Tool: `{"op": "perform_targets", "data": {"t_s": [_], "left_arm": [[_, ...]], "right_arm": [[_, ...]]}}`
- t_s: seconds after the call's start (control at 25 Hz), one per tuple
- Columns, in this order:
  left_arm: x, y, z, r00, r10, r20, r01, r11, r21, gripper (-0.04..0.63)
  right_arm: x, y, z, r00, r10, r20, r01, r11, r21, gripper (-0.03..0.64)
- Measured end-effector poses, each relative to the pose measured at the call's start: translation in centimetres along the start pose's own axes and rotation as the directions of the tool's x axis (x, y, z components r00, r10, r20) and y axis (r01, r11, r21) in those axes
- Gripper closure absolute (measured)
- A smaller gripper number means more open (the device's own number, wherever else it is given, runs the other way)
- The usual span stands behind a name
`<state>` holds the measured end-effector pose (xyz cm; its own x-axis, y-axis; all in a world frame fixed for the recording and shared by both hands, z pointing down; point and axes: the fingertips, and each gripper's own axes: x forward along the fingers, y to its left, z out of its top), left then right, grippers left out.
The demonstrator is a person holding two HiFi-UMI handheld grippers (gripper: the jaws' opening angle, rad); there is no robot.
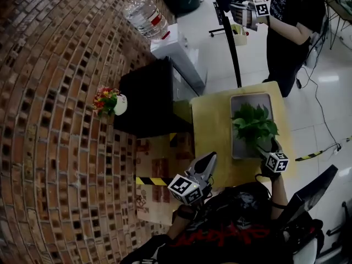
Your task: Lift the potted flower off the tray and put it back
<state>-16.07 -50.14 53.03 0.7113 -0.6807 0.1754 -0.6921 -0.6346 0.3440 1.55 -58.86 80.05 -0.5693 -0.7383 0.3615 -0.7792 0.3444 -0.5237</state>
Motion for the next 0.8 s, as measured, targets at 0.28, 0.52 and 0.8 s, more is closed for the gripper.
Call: {"op": "perform_targets", "data": {"t_s": [0.28, 0.52, 0.8], "left_arm": [[0.8, -0.4, -2.0, 0.994, -0.089, -0.055, 0.092, 0.995, 0.036, 0.592], [3.1, -3.0, -1.6, 0.976, -0.174, -0.127, 0.186, 0.979, 0.089, 0.592], [3.0, -6.2, -3.3, 0.937, -0.305, -0.170, 0.333, 0.927, 0.173, 0.591]], "right_arm": [[-8.2, 9.7, 6.1, 0.986, 0.065, 0.152, -0.022, 0.963, -0.267, 0.307], [-9.1, 21.1, 14.5, 0.943, 0.223, 0.249, -0.082, 0.876, -0.476, 0.348], [-10.5, 23.8, 16.3, 0.945, 0.222, 0.239, -0.056, 0.833, -0.551, 0.401]]}}
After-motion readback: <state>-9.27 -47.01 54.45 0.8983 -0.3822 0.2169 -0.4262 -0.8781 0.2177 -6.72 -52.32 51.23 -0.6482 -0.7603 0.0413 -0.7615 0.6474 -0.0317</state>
